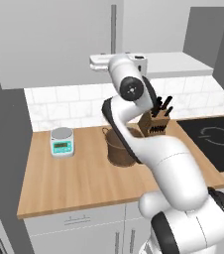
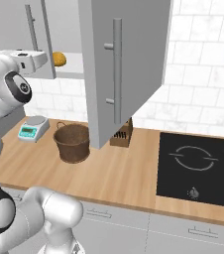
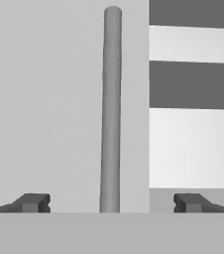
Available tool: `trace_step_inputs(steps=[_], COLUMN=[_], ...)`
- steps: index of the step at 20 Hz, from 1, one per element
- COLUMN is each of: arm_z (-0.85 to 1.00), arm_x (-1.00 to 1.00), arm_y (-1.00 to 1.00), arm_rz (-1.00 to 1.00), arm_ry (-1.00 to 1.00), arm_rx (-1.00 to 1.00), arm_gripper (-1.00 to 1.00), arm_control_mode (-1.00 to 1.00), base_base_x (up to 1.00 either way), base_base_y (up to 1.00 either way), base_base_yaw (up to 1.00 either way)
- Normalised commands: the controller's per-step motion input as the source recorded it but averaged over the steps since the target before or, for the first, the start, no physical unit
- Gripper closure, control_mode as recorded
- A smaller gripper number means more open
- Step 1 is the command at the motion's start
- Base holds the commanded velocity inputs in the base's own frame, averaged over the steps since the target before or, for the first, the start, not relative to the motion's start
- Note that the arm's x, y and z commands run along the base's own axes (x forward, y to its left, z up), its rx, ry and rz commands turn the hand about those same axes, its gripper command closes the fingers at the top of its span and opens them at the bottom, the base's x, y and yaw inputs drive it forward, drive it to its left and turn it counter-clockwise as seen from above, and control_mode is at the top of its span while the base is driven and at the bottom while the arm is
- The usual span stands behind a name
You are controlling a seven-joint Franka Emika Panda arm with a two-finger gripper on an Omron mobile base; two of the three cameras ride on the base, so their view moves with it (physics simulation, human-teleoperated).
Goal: Open the cabinet, pick up the bread from the cabinet and place it in the basket. Then move the basket to the dining counter.
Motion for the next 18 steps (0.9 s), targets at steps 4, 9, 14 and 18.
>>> trace_step_inputs(steps=[4,9,14,18], arm_z=[-0.03,-0.07,-0.14,-0.16], arm_x=[0.46,0.50,0.67,0.85], arm_y=[0.06,0.18,0.29,0.23], arm_rz=[0.00,0.00,0.00,0.00], arm_ry=[0.01,0.01,0.04,0.06], arm_rx=[0.00,0.00,0.00,0.00], arm_gripper=[-1.00,-1.00,1.00,1.00], arm_control_mode=[-1.00,-1.00,-1.00,-1.00], base_base_x=[0.00,0.00,0.00,0.00], base_base_y=[0.00,0.00,0.00,0.00], base_base_yaw=[0.00,0.00,0.00,0.00])
